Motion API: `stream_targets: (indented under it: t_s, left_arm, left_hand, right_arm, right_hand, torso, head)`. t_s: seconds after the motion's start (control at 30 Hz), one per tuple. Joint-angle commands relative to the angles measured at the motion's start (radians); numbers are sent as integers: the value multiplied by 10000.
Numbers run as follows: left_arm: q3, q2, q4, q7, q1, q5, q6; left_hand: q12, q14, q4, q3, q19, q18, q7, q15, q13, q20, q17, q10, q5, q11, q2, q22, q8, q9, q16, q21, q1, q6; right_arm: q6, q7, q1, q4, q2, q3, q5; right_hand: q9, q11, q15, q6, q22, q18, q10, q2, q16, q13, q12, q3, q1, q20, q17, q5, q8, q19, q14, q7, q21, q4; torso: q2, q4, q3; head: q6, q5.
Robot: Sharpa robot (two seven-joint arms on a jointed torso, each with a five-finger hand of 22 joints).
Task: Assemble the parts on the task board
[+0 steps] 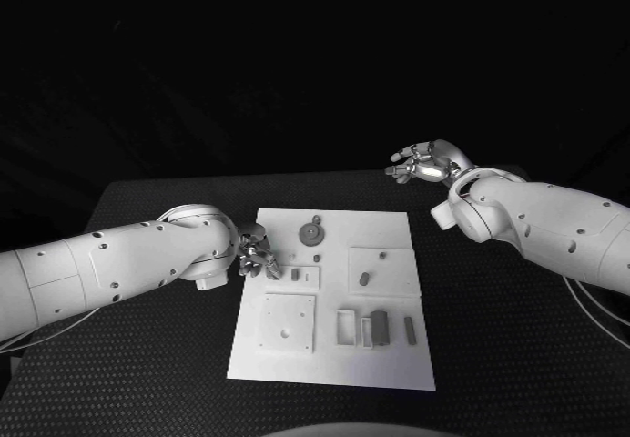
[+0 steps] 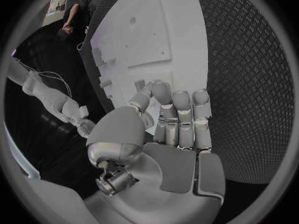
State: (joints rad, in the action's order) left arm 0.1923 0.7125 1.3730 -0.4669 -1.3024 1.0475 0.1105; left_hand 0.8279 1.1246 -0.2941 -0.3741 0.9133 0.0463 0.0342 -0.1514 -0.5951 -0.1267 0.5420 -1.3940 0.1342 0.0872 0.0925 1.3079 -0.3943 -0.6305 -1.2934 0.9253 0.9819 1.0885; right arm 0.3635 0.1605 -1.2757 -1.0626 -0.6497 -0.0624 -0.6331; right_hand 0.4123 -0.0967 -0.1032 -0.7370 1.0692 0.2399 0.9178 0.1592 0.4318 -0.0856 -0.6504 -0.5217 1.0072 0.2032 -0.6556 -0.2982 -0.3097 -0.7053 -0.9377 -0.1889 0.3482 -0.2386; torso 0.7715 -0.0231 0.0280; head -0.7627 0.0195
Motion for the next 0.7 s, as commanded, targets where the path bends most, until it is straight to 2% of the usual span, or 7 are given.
stream_targets:
  t_s: [0.03,0.23,0.7]
  left_arm:
    - [80,-37,-14,-67,60,21,119]
    - [113,-71,-48,-47,61,11,17]
    - [121,-173,-37,11,61,-15,-33]
  left_hand:
    - [20,50,33,-18,67,-147,-147,-21,16,-1123,-15,-19,31,31,69,180,-2,-1533,-41,37,80,191]
    - [21,84,53,9,105,-147,-151,-31,23,-1132,-18,-63,-79,31,31,169,54,-1533,-35,27,-117,285]
    - [66,193,77,-40,206,-135,-257,-47,26,-1165,0,-171,-85,118,3,174,42,-1622,-77,33,-577,708]
  right_arm:
    - [-110,114,2,-21,1,5,-8]
    - [-110,114,2,-24,-3,5,-8]
    - [-107,113,2,-28,3,5,-8]
  right_hand:
    - [-10,-751,-81,-100,19,-117,-1199,-3,-49,17,-32,22,-46,-15,-15,-46,-68,-90,8,-243,-55,11]
    - [-12,-751,-81,-100,22,-117,-1199,-2,-51,20,-34,22,-45,-15,-16,-46,-69,-91,8,-244,-59,9]
    - [-16,-752,-82,-97,32,-117,-1201,-1,-55,27,-37,22,-43,-15,-20,-47,-70,-93,9,-245,-70,8]
  torso:
    - [1,-3,2]
    - [1,-2,0]
    - [-3,-2,3]
  head:
    - [1,-7]
    - [-6,-15]
    - [-2,-28]
